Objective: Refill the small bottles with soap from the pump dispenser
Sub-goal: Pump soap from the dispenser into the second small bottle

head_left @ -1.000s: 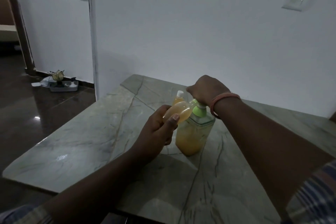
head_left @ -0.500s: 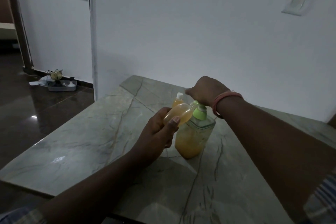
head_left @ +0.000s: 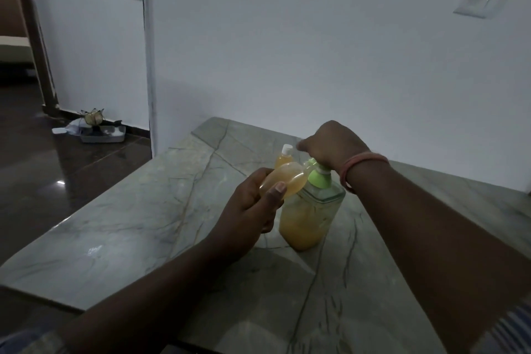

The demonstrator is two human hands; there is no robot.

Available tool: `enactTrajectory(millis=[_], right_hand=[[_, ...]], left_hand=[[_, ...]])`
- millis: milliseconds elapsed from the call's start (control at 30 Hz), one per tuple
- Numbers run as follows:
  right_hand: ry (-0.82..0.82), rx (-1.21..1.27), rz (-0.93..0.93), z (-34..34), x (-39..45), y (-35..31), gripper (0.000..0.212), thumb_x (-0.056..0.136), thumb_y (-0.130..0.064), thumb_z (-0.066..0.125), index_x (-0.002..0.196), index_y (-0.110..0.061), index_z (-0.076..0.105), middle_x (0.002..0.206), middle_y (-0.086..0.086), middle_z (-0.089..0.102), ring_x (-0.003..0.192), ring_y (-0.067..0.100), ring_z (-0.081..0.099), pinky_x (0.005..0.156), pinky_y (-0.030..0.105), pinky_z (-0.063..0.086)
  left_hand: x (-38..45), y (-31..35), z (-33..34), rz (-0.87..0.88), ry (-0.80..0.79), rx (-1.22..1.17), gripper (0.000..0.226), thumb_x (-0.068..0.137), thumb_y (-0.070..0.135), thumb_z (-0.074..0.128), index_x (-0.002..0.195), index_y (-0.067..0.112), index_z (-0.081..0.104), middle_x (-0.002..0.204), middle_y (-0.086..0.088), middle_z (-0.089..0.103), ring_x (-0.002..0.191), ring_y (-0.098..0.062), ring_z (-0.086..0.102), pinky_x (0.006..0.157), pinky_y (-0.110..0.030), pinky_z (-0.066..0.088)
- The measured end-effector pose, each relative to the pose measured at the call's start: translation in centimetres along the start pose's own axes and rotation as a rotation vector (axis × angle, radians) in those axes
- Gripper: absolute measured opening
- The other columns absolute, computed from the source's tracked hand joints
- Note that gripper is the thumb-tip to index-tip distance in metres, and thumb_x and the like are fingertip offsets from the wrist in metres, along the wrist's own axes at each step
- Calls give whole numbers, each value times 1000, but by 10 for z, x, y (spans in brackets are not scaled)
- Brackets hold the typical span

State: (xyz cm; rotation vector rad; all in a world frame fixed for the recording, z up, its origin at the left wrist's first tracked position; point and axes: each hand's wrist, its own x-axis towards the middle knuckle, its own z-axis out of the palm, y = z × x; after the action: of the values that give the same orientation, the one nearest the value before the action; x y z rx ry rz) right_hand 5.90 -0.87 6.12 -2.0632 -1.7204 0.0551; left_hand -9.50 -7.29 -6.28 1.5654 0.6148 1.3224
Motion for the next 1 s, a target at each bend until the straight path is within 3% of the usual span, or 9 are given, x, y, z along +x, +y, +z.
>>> enactTrajectory(millis=[233, 367, 567, 700, 833, 1000], right_hand=[[-76, -78, -53, -12, -7, -7, 33, 83, -39, 66, 59, -20, 54, 60, -1, 59, 59, 17, 57, 60, 28, 41], [-11, 12, -4, -3, -3, -1, 28, 82, -35, 62, 61, -18, 54, 66, 3, 60, 67, 24, 60, 61, 30, 43], [-113, -50, -40, -9, -5, -7, 29, 84, -35, 64, 61, -18, 56, 62, 1, 61, 59, 18, 57, 56, 28, 39], [-24, -42, -30, -5, -2, -4, 29, 83, -37, 61, 61, -19, 55, 63, 1, 60, 65, 23, 60, 58, 29, 40], [-54, -43, 2, -4, -5, -4, 30, 82, -39, 61, 61, -18, 55, 63, 2, 61, 64, 23, 59, 63, 31, 43], [-2, -135, -46, -8, -6, -9, 26, 83, -39, 58, 66, -19, 56, 69, 2, 62, 66, 21, 60, 58, 28, 41]], left_hand=[[-2, 1, 2, -18, -6, 1, 36, 94, 40, 54, 117, 13, 55, 69, 0, 54, 50, -10, 42, 44, -23, 37], [1, -1, 1, -22, 2, 9, 38, 93, 40, 53, 119, 13, 55, 69, 0, 54, 50, -9, 43, 45, -22, 38], [-3, 3, 2, -28, 4, 6, 36, 95, 44, 55, 118, 16, 55, 72, -3, 54, 50, -10, 43, 45, -23, 38], [-1, 1, 2, -26, 7, 28, 37, 95, 43, 53, 120, 15, 55, 72, 0, 55, 51, -9, 45, 46, -21, 39], [-2, 2, 2, -38, 9, 40, 39, 92, 43, 53, 120, 15, 54, 70, 2, 55, 51, -8, 45, 46, -20, 40], [-3, 4, 2, -28, -2, 23, 38, 94, 43, 53, 120, 14, 54, 68, 5, 55, 51, -8, 44, 46, -21, 39]])
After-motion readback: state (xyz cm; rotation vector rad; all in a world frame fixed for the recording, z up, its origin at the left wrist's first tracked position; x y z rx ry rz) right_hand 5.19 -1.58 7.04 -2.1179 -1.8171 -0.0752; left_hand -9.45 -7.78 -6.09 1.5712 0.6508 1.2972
